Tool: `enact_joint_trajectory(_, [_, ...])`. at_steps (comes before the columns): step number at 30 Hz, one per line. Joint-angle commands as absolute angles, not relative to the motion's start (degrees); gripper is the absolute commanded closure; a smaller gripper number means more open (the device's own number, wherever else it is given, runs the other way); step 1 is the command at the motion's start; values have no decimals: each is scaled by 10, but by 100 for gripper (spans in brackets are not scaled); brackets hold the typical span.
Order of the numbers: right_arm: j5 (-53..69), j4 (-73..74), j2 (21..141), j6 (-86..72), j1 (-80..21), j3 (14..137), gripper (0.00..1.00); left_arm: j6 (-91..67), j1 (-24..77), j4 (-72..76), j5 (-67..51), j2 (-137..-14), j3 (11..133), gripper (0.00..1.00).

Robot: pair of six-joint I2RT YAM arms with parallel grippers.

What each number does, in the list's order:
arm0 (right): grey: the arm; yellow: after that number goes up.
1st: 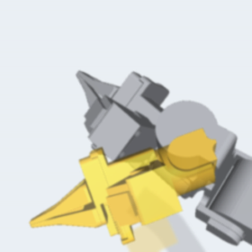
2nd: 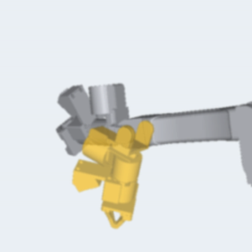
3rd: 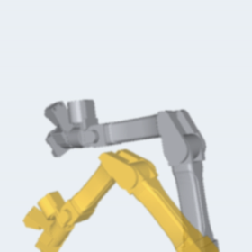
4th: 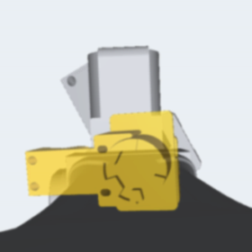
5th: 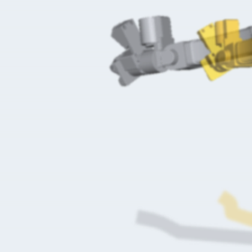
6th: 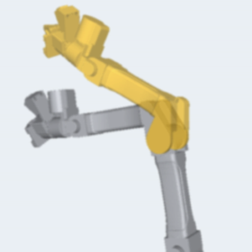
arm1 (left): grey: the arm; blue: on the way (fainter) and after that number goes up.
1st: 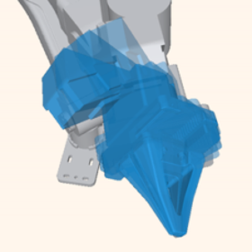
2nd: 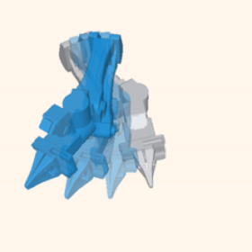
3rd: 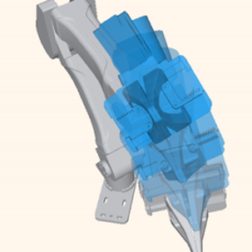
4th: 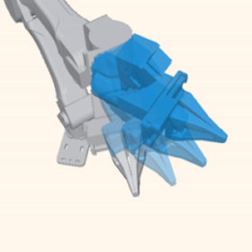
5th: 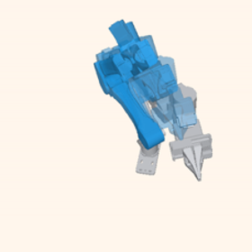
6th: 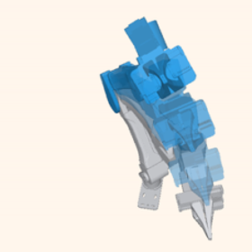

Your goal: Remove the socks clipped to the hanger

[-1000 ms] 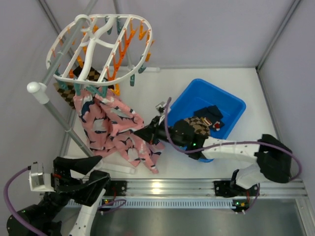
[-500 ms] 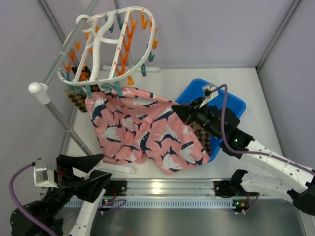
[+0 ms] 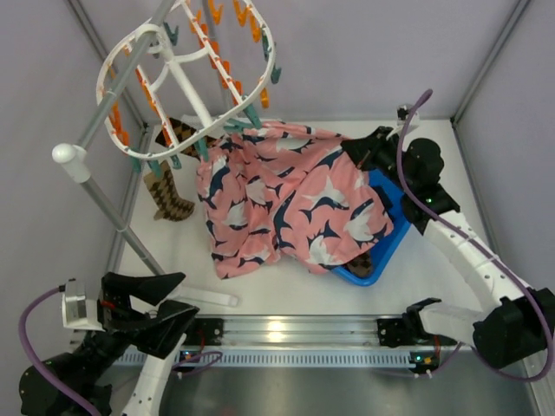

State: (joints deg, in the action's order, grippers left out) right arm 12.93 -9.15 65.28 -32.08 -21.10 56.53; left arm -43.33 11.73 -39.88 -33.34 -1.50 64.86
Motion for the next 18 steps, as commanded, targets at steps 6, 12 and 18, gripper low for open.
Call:
enact_joint_trajectory(6, [197, -113, 695, -346, -121, 653, 100, -414, 113, -394, -351, -10, 634, 1])
enact_joint_trajectory(12, [206, -111, 758, -357, -88, 727, 99, -413, 113, -394, -358, -10, 626, 1])
enact_joint_trajectory(18, [220, -131, 888, -389, -73, 853, 98, -412, 113, -400, -359, -10, 628, 1])
